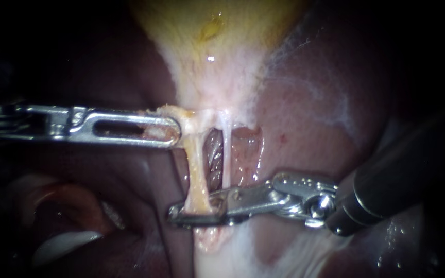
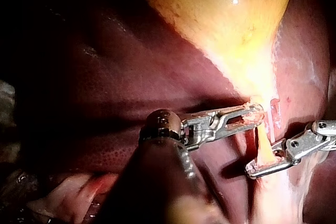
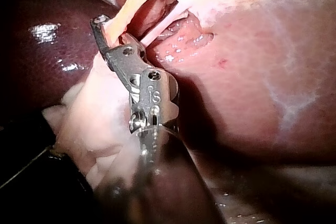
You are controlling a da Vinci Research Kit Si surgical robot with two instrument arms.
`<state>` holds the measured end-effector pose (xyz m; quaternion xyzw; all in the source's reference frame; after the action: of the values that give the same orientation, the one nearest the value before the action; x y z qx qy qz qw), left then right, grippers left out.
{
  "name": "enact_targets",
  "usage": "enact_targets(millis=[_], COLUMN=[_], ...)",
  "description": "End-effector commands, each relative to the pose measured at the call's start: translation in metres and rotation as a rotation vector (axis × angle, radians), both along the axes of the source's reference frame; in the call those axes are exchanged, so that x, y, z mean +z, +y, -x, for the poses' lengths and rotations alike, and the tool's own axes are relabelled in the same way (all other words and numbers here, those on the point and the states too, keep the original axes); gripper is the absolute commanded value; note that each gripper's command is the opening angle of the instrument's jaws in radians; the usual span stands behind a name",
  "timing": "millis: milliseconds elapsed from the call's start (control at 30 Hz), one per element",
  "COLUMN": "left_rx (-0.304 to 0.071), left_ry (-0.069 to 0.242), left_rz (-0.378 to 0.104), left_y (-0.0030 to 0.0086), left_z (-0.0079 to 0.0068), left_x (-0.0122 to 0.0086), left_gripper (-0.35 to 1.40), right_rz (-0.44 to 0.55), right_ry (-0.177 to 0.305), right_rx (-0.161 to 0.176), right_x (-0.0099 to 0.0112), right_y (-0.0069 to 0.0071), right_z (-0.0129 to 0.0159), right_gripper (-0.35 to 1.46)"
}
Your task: Going back first clip left tube
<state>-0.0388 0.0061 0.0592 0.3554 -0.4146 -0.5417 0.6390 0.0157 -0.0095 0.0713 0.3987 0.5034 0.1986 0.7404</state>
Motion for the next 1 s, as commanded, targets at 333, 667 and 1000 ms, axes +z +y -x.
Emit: enact_targets(millis=[333,667,1000], left_rx=[0.000,-0.002,-0.001], left_ry=[0.000,0.002,0.001], left_rz=[0.000,0.001,0.001], left_y=[0.0000,0.0000,0.0000], left_z=[0.0000,0.0000,-0.0002], left_x=[0.0000,0.0000,0.0000], left_gripper=[-0.35,-0.35,-0.35], right_rz=[0.037,0.206,0.300], right_ry=[0.008,0.048,0.059], right_rx=[-0.019,0.044,0.050], right_x=[0.0000,0.0003,-0.0005], right_y=[0.0000,0.0009,0.0027], right_z=[0.0000,0.0003,0.0043], right_gripper=[0.28,0.50,0.50])
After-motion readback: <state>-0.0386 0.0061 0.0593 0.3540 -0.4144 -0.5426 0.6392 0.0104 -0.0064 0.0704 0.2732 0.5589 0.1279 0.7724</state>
